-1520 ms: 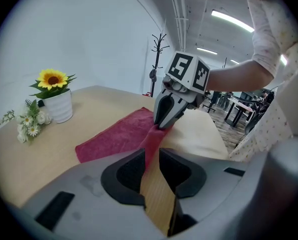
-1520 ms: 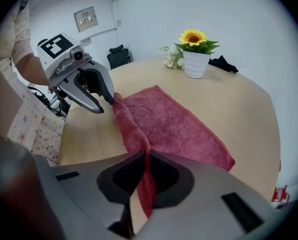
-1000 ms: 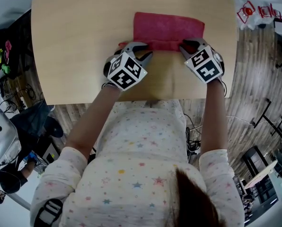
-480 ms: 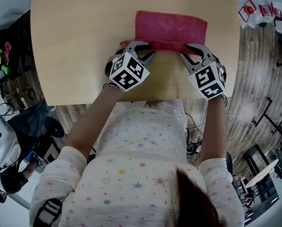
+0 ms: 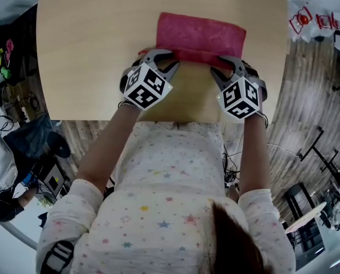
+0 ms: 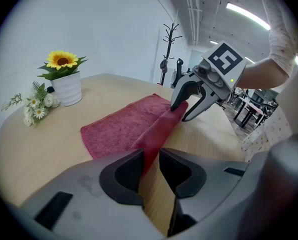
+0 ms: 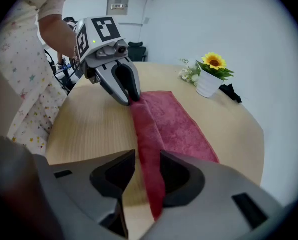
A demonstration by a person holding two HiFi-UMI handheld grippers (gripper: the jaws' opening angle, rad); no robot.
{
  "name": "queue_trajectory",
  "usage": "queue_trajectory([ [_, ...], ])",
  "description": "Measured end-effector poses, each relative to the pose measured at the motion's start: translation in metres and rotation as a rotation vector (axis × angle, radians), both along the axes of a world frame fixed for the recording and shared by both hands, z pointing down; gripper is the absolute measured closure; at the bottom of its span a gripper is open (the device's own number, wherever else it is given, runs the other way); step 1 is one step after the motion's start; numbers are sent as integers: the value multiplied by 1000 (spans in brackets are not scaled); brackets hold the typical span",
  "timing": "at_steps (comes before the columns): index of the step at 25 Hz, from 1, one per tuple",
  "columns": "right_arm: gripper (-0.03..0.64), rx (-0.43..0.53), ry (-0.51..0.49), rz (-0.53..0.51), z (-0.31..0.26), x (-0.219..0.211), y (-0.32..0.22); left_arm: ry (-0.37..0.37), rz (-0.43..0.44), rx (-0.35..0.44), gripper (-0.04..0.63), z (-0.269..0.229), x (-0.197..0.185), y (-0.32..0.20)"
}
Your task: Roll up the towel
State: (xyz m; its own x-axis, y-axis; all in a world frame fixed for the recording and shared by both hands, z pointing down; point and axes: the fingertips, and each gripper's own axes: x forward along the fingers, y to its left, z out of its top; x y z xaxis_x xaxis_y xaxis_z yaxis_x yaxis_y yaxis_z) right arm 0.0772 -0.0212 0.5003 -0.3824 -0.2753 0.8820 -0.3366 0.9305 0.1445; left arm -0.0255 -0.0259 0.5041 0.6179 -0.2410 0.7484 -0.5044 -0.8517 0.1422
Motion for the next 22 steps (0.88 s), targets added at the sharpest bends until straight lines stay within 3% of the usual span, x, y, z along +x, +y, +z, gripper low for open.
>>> queue_trajectory([
  [6, 471, -30, 23, -118, 4, 2, -2, -7, -70, 13, 503, -3, 0, -5],
  [13, 569, -124, -64, -129, -2, 8, -16, 3, -139, 32, 500, -11, 7, -16],
  [22, 581, -292, -149, -94, -7, 8, -29, 27, -198, 68, 500, -24, 6, -23],
])
